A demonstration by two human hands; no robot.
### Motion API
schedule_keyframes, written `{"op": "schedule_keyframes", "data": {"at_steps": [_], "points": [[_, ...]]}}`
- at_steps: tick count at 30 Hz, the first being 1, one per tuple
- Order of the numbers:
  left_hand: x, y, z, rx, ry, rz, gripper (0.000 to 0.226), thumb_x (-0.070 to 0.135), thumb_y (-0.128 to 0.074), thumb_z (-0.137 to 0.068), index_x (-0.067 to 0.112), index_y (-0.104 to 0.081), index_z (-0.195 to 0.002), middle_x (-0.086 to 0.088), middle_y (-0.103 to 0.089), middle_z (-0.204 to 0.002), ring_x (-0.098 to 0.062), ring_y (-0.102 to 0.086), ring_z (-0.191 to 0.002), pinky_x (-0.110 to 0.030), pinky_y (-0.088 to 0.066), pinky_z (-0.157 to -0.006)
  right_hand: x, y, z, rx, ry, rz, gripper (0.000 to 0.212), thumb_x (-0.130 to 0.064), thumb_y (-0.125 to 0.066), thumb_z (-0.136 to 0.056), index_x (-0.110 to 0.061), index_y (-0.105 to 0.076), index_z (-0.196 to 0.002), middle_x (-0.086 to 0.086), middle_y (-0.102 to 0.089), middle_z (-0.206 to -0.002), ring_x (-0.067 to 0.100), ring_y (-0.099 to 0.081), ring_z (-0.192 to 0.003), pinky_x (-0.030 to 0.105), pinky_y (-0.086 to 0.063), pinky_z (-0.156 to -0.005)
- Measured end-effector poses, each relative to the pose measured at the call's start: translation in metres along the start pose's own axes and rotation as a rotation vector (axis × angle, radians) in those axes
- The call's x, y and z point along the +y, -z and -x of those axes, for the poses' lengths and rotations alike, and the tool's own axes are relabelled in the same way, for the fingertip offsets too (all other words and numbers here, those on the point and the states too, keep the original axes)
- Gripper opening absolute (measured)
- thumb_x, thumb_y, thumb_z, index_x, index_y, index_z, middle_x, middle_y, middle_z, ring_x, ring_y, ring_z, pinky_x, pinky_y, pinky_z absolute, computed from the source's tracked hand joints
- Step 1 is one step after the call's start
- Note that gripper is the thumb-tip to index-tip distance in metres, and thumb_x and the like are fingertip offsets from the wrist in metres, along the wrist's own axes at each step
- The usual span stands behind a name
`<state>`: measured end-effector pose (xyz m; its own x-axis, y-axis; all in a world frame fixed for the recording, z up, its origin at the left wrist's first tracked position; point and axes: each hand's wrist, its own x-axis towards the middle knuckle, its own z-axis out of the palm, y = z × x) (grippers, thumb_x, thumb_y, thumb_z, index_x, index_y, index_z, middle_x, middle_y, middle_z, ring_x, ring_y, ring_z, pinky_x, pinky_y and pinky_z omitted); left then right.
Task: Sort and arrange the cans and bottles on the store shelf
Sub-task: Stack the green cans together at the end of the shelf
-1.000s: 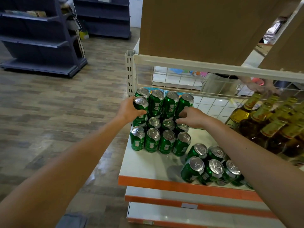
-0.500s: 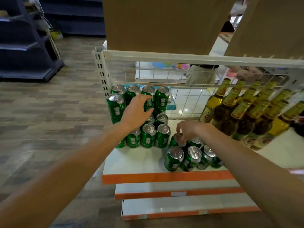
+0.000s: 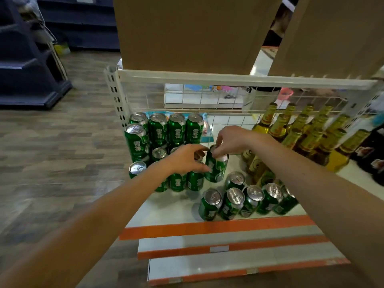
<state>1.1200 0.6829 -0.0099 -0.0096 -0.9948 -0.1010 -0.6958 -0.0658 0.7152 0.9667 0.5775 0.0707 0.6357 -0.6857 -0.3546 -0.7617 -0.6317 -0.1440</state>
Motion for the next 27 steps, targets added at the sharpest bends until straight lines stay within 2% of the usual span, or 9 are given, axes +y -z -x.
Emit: {"op": "schedule_keyframes", "data": {"at_steps": [2,5,8,12,14,16,18,20,27], "points": [[0.009,0.014,0.002,0.038,-0.007,0.069,0.061,0.031,-0.083,-0.078,0.022,-0.055,-0.132,0.011,-0.064,-0.100,-0.002,-0.062,-0.083,-0.007,-0.046,-0.063,-0.011,0.024,0.000,-0.003,0.029,-0.014,0.046,-0.048,-0.074,-0.073,-0.010,-0.074,-0.100,0.011,-0.070,-0.102,0.019,-0.062,-0.085,0.029,-0.046,-0.067],[0.017,0.037,0.005,0.136,-0.037,0.092,0.072,0.033,-0.083,-0.077,0.023,-0.049,-0.140,0.010,-0.062,-0.113,-0.009,-0.060,-0.103,-0.012,-0.046,-0.081,-0.033,0.045,-0.002,-0.018,0.091,-0.054,0.036,-0.040,-0.076,-0.077,-0.013,-0.071,-0.099,0.006,-0.069,-0.096,0.017,-0.058,-0.083,0.027,-0.043,-0.063],[0.014,0.061,0.009,0.212,-0.053,0.080,0.074,0.032,-0.084,-0.075,0.025,-0.050,-0.140,0.010,-0.062,-0.119,-0.007,-0.057,-0.107,-0.022,-0.045,-0.093,-0.058,0.055,-0.011,0.027,0.157,-0.030,0.027,-0.036,-0.078,-0.076,-0.017,-0.067,-0.093,0.000,-0.065,-0.086,0.018,-0.058,-0.081,0.028,-0.044,-0.062],[0.001,0.091,0.016,0.305,-0.026,-0.029,0.072,0.037,-0.084,-0.073,0.021,-0.054,-0.136,0.009,-0.062,-0.117,-0.010,-0.057,-0.106,-0.015,-0.042,-0.084,-0.081,0.057,-0.027,0.132,0.215,-0.159,0.048,-0.032,-0.082,-0.074,-0.020,-0.055,-0.111,0.002,-0.064,-0.107,0.020,-0.061,-0.098,0.039,-0.053,-0.087],[-0.008,0.106,0.019,0.342,0.013,-0.086,0.068,0.038,-0.084,-0.073,0.021,-0.056,-0.132,0.009,-0.061,-0.112,-0.009,-0.057,-0.100,-0.011,-0.040,-0.074,-0.084,0.056,-0.033,0.199,0.245,-0.270,0.050,-0.035,-0.082,-0.076,-0.019,-0.055,-0.116,0.000,-0.064,-0.111,0.018,-0.060,-0.100,0.037,-0.052,-0.088],[-0.018,0.114,0.021,0.368,0.064,-0.173,0.061,0.040,-0.085,-0.070,0.020,-0.058,-0.122,0.006,-0.063,-0.105,-0.011,-0.059,-0.092,-0.018,-0.046,-0.071,-0.083,0.052,-0.039,0.227,0.246,-0.271,0.049,-0.037,-0.077,-0.082,-0.017,-0.057,-0.121,0.001,-0.063,-0.114,0.019,-0.060,-0.102,0.036,-0.050,-0.088],[-0.028,0.115,0.020,0.408,0.104,-0.278,0.059,0.046,-0.084,-0.067,0.021,-0.060,-0.115,0.005,-0.066,-0.101,-0.013,-0.061,-0.089,-0.030,-0.052,-0.079,-0.077,0.042,-0.045,0.196,0.223,-0.227,0.047,-0.038,-0.073,-0.086,-0.015,-0.058,-0.124,0.004,-0.063,-0.117,0.021,-0.060,-0.102,0.037,-0.050,-0.089],[-0.038,0.113,0.018,0.444,0.121,-0.398,0.063,0.054,-0.081,-0.067,0.023,-0.058,-0.116,0.006,-0.066,-0.104,-0.016,-0.060,-0.097,-0.040,-0.047,-0.093,-0.070,0.031,-0.049,0.156,0.205,-0.188,0.046,-0.039,-0.071,-0.088,-0.014,-0.059,-0.124,0.005,-0.064,-0.119,0.021,-0.060,-0.101,0.035,-0.050,-0.086],[-0.063,0.106,0.009,0.409,0.176,-0.669,0.070,0.072,-0.068,-0.068,0.018,-0.058,-0.113,-0.005,-0.059,-0.116,-0.026,-0.046,-0.119,-0.049,-0.027,-0.110,-0.047,0.004,-0.051,0.087,0.159,-0.166,0.055,-0.040,-0.066,-0.092,-0.013,-0.050,-0.137,0.002,-0.057,-0.126,0.015,-0.049,-0.101,0.025,-0.037,-0.081]]}}
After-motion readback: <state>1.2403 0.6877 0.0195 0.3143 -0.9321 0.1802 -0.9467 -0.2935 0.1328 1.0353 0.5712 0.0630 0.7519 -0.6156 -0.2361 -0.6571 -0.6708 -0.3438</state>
